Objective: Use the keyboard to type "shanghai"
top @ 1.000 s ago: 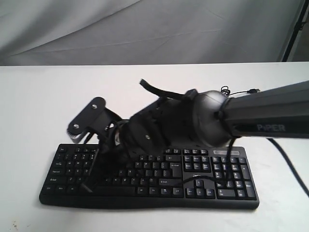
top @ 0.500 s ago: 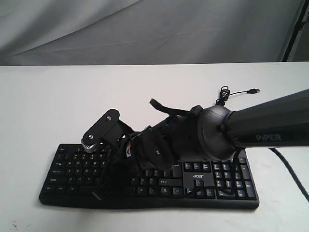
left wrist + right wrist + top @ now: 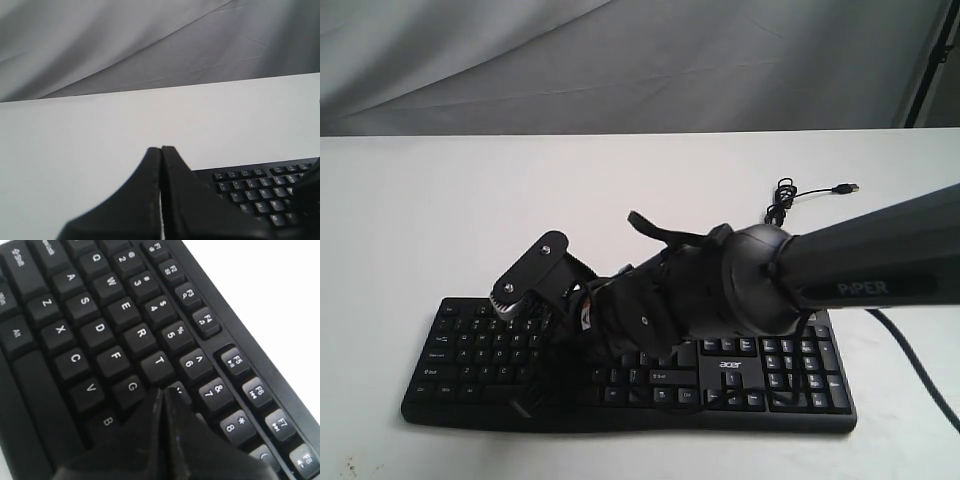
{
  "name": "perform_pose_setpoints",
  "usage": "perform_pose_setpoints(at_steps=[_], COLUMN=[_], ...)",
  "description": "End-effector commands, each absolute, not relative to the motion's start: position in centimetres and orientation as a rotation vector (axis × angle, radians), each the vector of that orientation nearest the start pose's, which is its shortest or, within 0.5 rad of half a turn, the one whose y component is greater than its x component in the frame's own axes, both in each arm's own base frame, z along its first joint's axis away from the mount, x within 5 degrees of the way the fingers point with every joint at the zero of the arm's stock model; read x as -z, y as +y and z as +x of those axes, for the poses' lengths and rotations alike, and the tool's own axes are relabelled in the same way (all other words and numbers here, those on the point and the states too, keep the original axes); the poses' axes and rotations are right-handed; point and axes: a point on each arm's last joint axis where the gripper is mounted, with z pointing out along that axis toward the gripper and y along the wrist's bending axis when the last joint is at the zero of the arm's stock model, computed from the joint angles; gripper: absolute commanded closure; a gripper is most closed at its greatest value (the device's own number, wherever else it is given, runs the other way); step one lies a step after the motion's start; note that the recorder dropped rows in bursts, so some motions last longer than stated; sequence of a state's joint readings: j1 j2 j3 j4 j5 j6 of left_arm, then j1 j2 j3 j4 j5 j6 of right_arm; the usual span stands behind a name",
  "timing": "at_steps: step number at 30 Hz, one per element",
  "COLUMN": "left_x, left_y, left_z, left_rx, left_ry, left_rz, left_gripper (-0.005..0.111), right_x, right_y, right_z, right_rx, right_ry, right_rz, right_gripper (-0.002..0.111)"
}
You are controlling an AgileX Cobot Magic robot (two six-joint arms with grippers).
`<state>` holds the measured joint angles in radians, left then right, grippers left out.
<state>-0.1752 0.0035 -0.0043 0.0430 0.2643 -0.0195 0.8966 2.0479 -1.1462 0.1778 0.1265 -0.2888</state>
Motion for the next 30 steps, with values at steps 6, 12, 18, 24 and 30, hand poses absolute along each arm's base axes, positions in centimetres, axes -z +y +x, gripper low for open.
perform_pose_setpoints(at_steps=[6,12,18,24,30], left_x=[-19.0,-19.0,-19.0,-19.0,-19.0], left_y=[-0.9,-0.9,-0.9,-0.9,-0.9], left_z=[5.4,5.4,5.4,5.4,5.4], left_rx=[0.107,0.107,0.107,0.107,0.107], left_ry=[1.736,1.736,1.736,1.736,1.736], left_rz=[0.165,0.165,0.165,0.165,0.165], left_gripper=[0.107,0.107,0.107,0.107,0.107], right_x=[-11.8,-13.3,-13.7,-15.2,-14.3], right_y=[31.8,31.7,32.4,35.4,38.5], right_z=[25.1,25.0,24.6,24.7,24.8], right_rx=[-0.350,-0.364,-0.379,-0.410,-0.425], right_ry=[2.224,2.197,2.164,2.108,2.102], right_rz=[-1.230,-1.216,-1.222,-1.276,-1.334], right_gripper=[0.108,0.108,0.108,0.108,0.108])
